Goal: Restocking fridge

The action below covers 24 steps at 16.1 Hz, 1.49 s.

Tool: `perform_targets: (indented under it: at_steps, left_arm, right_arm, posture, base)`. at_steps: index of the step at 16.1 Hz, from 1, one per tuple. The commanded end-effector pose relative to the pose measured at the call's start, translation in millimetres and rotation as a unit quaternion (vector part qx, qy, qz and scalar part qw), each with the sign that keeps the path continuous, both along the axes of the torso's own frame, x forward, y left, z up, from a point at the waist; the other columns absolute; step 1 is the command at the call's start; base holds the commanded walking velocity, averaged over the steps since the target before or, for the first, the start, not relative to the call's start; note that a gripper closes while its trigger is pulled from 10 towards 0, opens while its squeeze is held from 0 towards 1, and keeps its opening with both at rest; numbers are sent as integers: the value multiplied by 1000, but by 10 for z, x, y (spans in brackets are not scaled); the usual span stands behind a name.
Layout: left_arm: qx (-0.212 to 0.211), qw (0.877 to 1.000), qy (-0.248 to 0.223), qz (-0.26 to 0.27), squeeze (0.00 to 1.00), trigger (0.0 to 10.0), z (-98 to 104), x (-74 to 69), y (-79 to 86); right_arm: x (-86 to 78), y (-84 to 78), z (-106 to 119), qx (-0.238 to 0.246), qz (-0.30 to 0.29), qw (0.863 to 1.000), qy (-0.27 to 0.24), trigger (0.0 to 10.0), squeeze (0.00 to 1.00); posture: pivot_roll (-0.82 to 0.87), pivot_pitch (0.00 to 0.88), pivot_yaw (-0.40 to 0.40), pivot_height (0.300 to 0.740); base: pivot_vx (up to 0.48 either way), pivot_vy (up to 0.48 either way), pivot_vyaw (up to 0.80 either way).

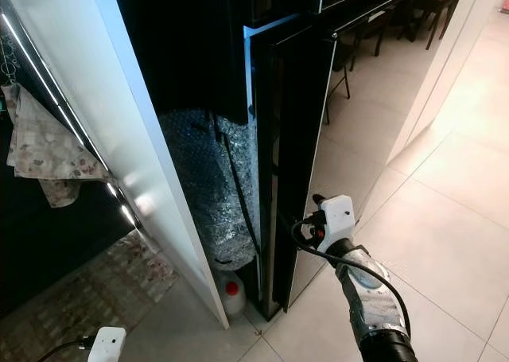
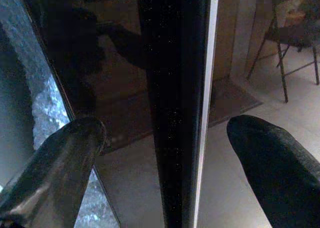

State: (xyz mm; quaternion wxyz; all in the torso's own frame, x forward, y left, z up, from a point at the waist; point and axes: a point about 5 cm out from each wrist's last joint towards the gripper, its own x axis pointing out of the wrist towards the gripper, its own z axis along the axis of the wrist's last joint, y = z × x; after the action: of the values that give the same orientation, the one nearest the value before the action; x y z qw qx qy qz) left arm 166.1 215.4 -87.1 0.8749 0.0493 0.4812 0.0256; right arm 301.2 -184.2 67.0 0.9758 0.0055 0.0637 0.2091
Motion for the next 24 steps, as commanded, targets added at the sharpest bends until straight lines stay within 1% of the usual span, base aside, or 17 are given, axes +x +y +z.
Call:
perform_targets:
  at_steps: [1,6,9,13,15,17,18,21,24]
  left_arm:
    - [10,1000,6,4,0,10000,-10,-43,46]
    - [11,1000,4,4,0,10000,-5,-30,46]
    - [12,1000,3,3,0,10000,0,-21,51]
    - [13,1000,-1,4,0,10000,10,3,47]
    - [13,1000,-2,4,0,10000,12,9,44]
    - [13,1000,-3,4,0,10000,13,11,41]
    - [14,1000,-4,4,0,10000,13,10,44]
    - [14,1000,-5,4,0,10000,12,12,36]
    - [13,1000,-5,3,0,10000,14,17,30]
  right_arm:
    - [37,18,20,-2,8,1000,-1,10000,0]
    - [166,146,57,11,29,1000,-1,10000,0]
    - [297,325,131,20,56,998,-6,10000,0]
    - [428,513,236,26,85,996,-12,10000,0]
    - [482,566,295,33,90,995,-17,10000,0]
    - [547,656,385,42,101,994,-25,10000,0]
    - [589,733,452,47,109,992,-32,10000,0]
    - [650,839,541,53,117,991,-39,10000,0]
    - [668,878,565,55,120,990,-40,10000,0]
  posture:
    - [-71,0,73,740]
    - [-68,0,76,740]
    - [-63,0,80,740]
    - [-55,0,78,740]
    - [-50,0,76,740]
    - [-47,0,74,740]
    - [-47,0,73,740]
    - [-42,0,73,740]
    - [-44,0,74,740]
  base:
    - [0,0,0]
    - [0,0,0]
    - [0,0,0]
    - [0,0,0]
    - [0,0,0]
    - [0,0,0]
    - [0,0,0]
    - [0,0,0]
    - [0,0,0]
